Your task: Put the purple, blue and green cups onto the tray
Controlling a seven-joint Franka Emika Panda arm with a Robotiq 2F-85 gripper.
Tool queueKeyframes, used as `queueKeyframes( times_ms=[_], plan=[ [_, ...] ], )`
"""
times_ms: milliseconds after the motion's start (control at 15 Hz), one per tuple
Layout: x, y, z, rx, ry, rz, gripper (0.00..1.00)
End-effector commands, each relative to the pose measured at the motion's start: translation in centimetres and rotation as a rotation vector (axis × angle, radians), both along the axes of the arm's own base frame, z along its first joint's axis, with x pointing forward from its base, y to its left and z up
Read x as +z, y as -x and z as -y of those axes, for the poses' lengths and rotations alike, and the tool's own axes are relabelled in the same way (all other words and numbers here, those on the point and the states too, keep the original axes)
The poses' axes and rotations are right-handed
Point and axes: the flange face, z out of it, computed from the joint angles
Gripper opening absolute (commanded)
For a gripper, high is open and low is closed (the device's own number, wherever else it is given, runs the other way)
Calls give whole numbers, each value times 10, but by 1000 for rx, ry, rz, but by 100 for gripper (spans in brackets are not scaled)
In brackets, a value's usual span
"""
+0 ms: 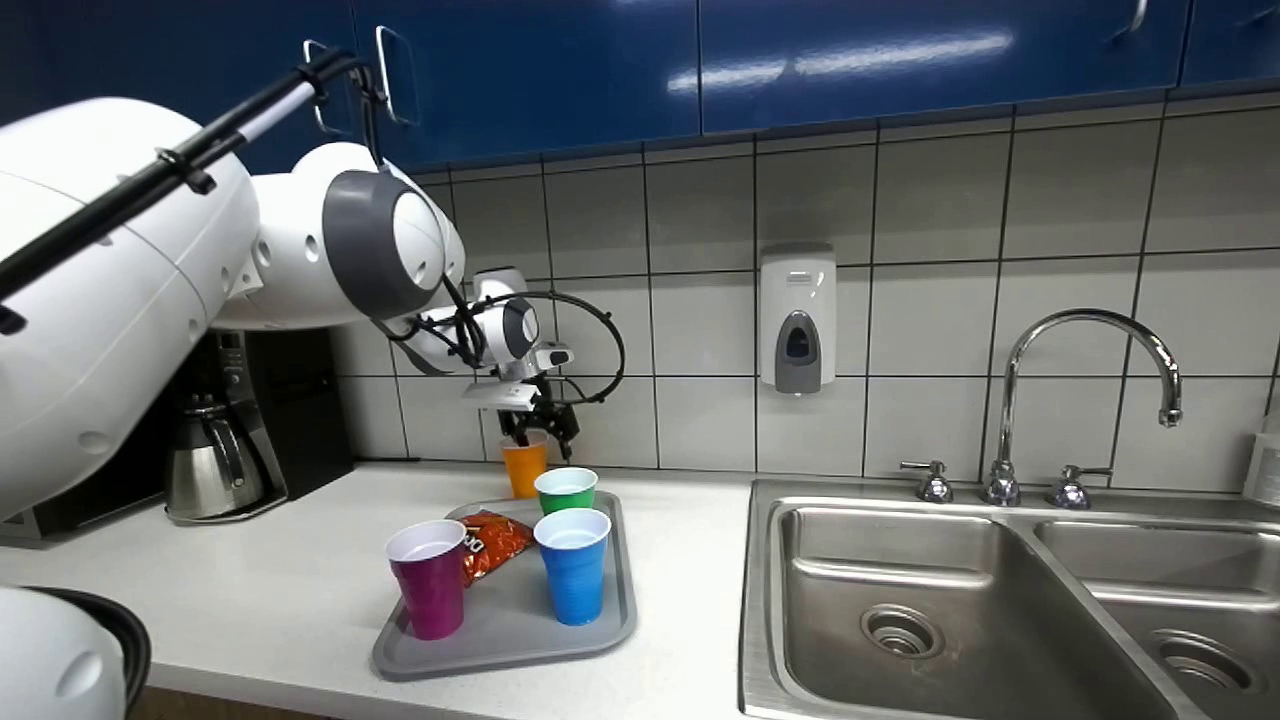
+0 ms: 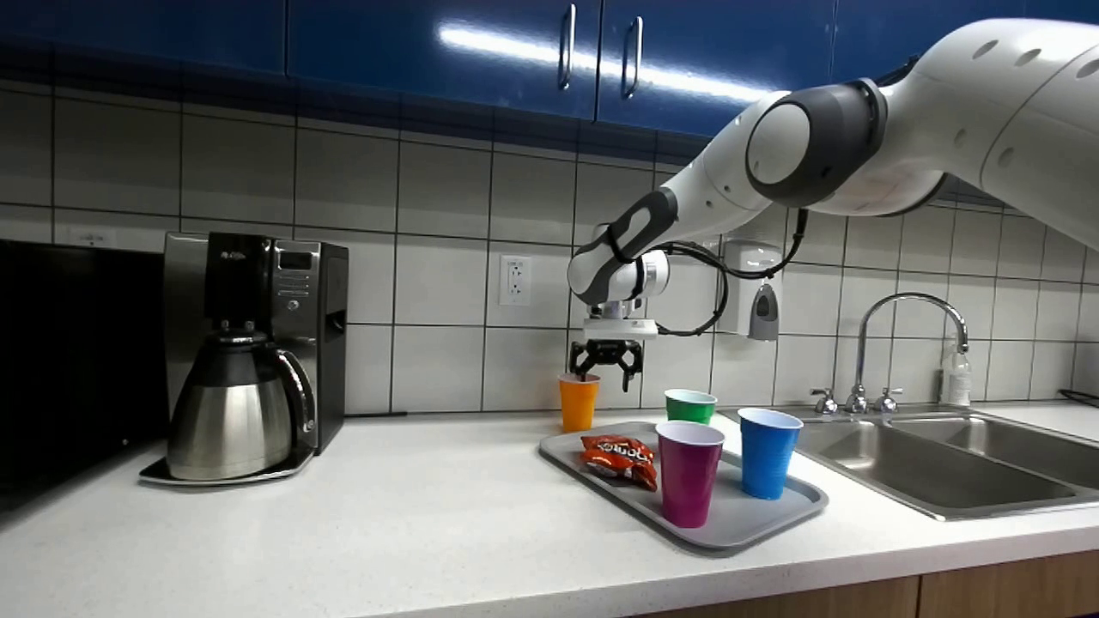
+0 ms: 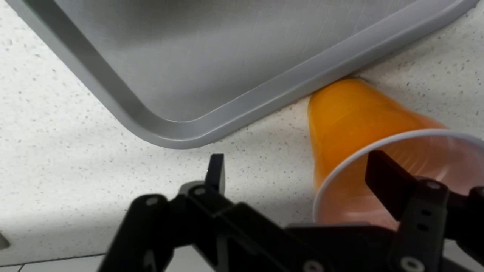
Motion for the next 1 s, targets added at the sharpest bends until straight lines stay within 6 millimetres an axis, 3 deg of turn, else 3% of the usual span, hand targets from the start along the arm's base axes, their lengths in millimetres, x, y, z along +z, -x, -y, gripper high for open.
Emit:
queueKeyframes(
  times_ms=[0, 533, 600, 933],
  plan=[
    [3, -5, -2, -20, 2, -8, 65],
    [-3, -4, -2, -17, 4, -16, 5],
    [-3, -4, -2, -16, 3, -15, 0],
    [4, -5, -5, -14, -3, 0, 1]
  ],
)
